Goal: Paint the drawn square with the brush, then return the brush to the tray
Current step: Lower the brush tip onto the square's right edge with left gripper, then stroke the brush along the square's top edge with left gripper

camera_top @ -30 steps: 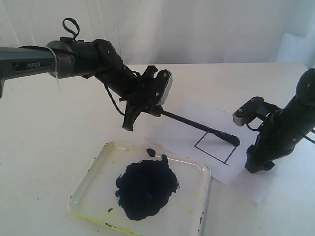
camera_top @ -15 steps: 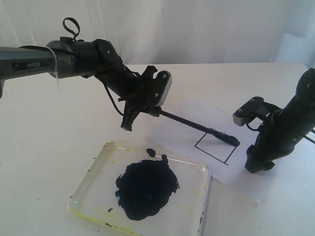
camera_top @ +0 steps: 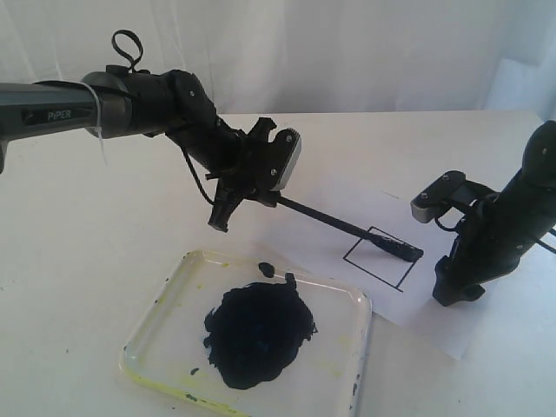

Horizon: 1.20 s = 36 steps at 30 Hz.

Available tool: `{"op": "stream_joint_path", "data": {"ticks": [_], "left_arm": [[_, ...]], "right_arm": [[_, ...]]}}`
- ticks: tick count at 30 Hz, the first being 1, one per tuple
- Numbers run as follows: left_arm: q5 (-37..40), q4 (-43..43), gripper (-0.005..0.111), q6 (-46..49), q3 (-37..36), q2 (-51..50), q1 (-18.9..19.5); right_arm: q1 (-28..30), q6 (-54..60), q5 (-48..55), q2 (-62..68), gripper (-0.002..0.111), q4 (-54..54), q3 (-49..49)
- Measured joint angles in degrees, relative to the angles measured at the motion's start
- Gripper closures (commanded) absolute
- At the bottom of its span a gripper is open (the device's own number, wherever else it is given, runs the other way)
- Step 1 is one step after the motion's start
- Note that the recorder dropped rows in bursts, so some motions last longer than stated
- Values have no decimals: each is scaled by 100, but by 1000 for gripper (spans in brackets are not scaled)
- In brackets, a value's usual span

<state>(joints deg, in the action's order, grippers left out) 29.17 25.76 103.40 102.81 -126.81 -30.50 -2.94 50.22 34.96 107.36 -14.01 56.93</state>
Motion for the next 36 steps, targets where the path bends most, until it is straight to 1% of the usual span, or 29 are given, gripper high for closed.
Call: {"op": "stream_joint_path", "data": {"ticks": [8, 15, 29, 36], "left_arm": [[-116, -48, 107, -103, 0, 0, 0], [-141, -285, 107, -256, 0, 0, 0], [-156, -367, 107, -358, 0, 0, 110], [-274, -747, 107, -459, 0, 0, 110]], "right_arm": [[0, 0, 0, 0, 41, 0, 0], [0, 0, 0, 0, 41, 0, 0], [0, 0, 0, 0, 41, 0, 0], [0, 0, 0, 0, 41, 0, 0]]}}
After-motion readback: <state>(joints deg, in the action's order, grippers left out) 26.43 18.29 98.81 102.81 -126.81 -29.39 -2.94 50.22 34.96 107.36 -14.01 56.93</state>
